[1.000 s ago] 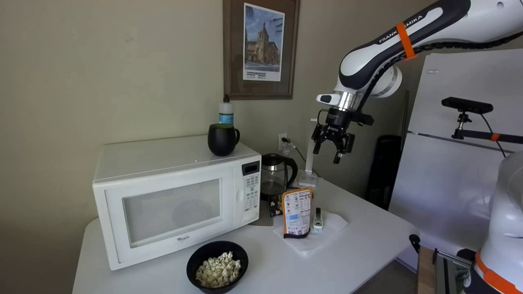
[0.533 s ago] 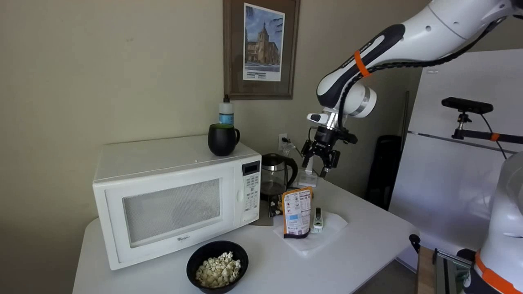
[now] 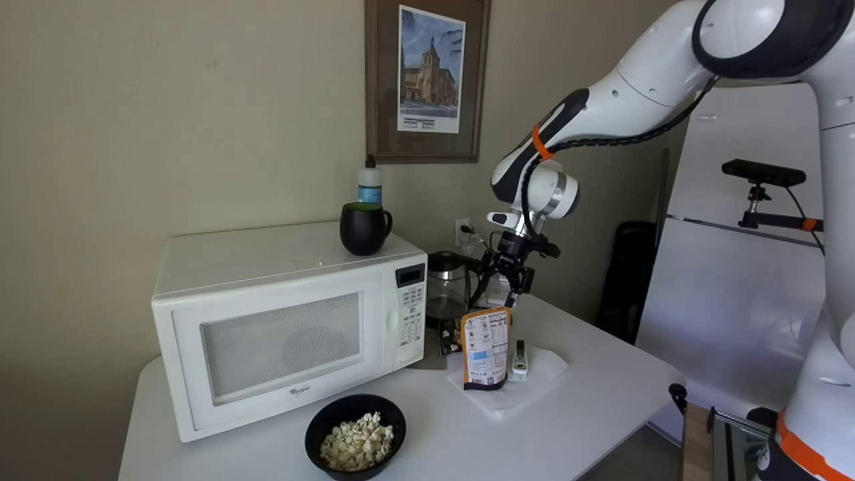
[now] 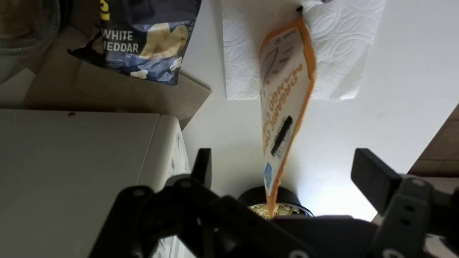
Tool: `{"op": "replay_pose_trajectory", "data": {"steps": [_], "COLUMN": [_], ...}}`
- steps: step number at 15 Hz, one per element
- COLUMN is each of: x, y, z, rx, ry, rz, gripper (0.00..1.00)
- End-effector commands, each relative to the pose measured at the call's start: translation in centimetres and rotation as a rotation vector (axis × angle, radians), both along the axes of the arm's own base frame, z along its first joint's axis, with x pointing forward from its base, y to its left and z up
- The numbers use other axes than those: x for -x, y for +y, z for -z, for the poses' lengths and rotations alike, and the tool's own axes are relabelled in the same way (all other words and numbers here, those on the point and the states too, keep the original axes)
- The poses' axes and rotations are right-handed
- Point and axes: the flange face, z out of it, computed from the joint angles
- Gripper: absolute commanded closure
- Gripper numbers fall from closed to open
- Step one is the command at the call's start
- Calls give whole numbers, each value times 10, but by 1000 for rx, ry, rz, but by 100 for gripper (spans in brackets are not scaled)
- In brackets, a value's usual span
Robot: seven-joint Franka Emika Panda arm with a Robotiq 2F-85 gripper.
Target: Move the object away from the microwave
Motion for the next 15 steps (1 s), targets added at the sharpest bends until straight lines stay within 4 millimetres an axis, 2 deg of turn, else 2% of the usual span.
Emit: {"op": "replay_pose_trajectory", "data": {"steps": [1, 2, 3, 6, 11, 13, 15], "x": [-21, -24, -26, -32, -33, -32, -30], "y": [-9, -8, -6, -1, 7, 8, 10], "z": [25, 31, 34, 43, 37, 32, 28], "rx": [-18, -25, -34, -59, -90, -97, -106], "ry": [9, 22, 34, 56, 113, 131, 153], "rz": [-17, -22, -25, -33, -3, 17, 43], "gripper": [0, 7, 27, 51, 89, 100, 100]}}
